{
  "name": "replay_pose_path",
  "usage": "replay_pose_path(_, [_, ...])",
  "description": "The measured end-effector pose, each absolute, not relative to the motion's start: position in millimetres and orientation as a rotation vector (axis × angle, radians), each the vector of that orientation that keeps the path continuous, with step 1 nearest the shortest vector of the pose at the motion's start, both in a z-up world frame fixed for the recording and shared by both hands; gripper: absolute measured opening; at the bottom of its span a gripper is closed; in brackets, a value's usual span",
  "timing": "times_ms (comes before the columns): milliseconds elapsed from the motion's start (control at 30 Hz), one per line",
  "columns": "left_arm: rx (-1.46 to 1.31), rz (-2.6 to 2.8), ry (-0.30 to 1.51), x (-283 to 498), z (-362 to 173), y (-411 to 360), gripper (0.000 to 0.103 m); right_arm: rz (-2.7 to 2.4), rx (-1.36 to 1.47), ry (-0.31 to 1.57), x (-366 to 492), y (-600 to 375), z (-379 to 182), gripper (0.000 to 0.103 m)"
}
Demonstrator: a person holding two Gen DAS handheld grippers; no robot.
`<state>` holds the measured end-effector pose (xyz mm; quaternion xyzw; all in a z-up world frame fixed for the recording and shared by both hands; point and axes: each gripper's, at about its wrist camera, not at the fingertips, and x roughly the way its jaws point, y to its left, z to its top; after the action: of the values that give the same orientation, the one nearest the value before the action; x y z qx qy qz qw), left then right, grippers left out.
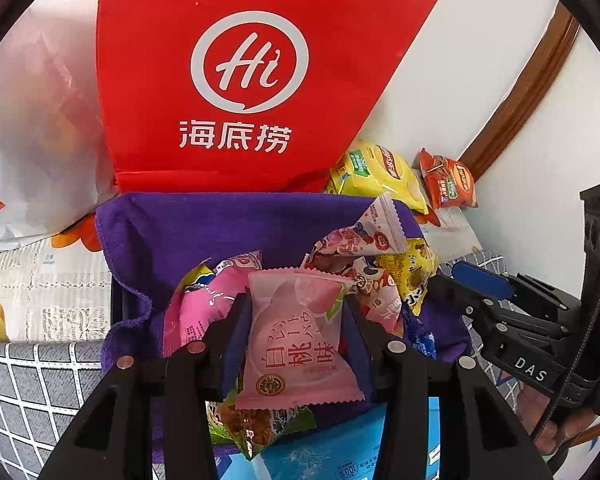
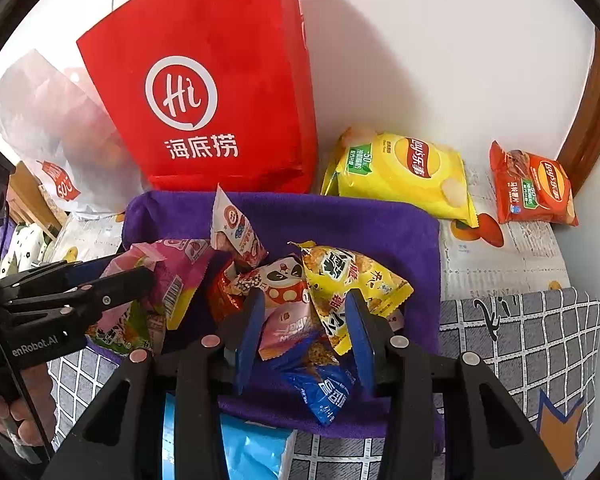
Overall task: Organize snacks
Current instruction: 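Open the right tool to drop the blue packet while the left drops the pink packet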
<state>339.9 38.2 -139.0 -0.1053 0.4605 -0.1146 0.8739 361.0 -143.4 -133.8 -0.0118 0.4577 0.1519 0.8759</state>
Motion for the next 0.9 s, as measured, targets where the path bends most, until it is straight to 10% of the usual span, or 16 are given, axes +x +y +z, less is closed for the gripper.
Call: replay_pose_path(900, [-0.183,-0.236,1.006,342,-153,23,0.045,0.303,-0.046,0.979,363,-143,-138,0.042])
